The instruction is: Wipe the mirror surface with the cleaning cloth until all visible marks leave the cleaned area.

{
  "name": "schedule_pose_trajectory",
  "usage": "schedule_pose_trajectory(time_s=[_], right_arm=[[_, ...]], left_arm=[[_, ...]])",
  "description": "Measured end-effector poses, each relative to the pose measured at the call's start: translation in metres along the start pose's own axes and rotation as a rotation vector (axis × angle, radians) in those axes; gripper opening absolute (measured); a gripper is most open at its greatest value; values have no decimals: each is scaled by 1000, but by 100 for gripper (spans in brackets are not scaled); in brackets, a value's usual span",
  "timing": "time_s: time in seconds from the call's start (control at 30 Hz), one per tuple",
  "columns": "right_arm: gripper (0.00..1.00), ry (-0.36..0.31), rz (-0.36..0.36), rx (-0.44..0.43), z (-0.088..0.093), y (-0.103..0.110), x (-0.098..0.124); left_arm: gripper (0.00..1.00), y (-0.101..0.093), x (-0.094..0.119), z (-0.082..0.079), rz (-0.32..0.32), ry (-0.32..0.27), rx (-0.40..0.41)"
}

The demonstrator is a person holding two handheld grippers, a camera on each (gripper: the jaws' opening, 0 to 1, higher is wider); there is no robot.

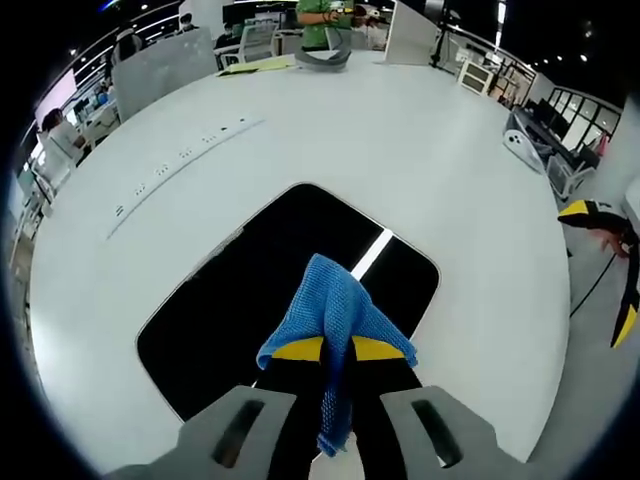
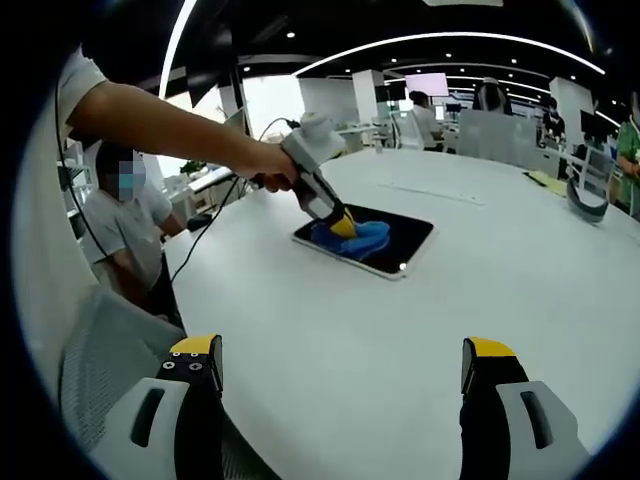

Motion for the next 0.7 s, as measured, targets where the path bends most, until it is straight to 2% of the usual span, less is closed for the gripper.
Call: schedule_pose_trajectory(time_s=[0.7], right_arm=[[99, 0, -6, -8, 3, 2, -1]], left_arm=[[7, -11, 5, 9, 12, 3, 10]])
Point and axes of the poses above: the point that each gripper's makers call its tool centre point, and the gripper's own axes: x roughly backward along the fingers, y roughly to its left, z roughly out of its underside, the point moved 9 cm from there along x, roughly backward along the fingers, and after that the axes turned 6 degrees about -z, right-handed, at the moved point
